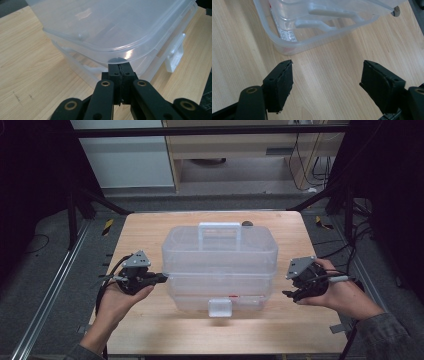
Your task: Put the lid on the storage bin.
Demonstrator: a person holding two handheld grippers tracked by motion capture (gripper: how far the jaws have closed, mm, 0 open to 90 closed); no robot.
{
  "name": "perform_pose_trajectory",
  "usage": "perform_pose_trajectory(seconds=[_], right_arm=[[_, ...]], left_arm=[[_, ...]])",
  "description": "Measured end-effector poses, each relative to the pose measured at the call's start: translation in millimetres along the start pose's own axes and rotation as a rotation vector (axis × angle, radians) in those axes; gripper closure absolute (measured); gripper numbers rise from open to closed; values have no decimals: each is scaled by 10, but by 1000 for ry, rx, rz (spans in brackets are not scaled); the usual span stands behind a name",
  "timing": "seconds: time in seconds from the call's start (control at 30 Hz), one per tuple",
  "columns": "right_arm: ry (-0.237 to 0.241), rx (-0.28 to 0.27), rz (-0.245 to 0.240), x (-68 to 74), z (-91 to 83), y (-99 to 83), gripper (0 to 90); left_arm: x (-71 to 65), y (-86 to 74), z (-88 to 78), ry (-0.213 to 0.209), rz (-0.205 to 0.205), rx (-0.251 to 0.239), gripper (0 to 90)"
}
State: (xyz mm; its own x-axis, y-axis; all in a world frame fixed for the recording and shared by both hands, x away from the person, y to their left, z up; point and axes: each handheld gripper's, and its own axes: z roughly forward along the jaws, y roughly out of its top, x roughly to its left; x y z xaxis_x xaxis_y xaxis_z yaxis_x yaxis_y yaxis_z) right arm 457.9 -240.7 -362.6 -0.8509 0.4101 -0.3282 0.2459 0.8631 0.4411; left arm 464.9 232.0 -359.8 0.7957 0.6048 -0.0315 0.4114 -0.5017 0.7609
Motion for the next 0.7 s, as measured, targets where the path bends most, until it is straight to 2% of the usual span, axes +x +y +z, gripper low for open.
perform_pose_trajectory(seconds=[0.27,0.7], right_arm=[[-2,4,14,2,19,-28,251],[-26,11,40,-8,63,-71,238]], left_arm=[[-27,-88,30,-4,-4,-1,896],[-17,-145,64,-11,-8,0,897]])
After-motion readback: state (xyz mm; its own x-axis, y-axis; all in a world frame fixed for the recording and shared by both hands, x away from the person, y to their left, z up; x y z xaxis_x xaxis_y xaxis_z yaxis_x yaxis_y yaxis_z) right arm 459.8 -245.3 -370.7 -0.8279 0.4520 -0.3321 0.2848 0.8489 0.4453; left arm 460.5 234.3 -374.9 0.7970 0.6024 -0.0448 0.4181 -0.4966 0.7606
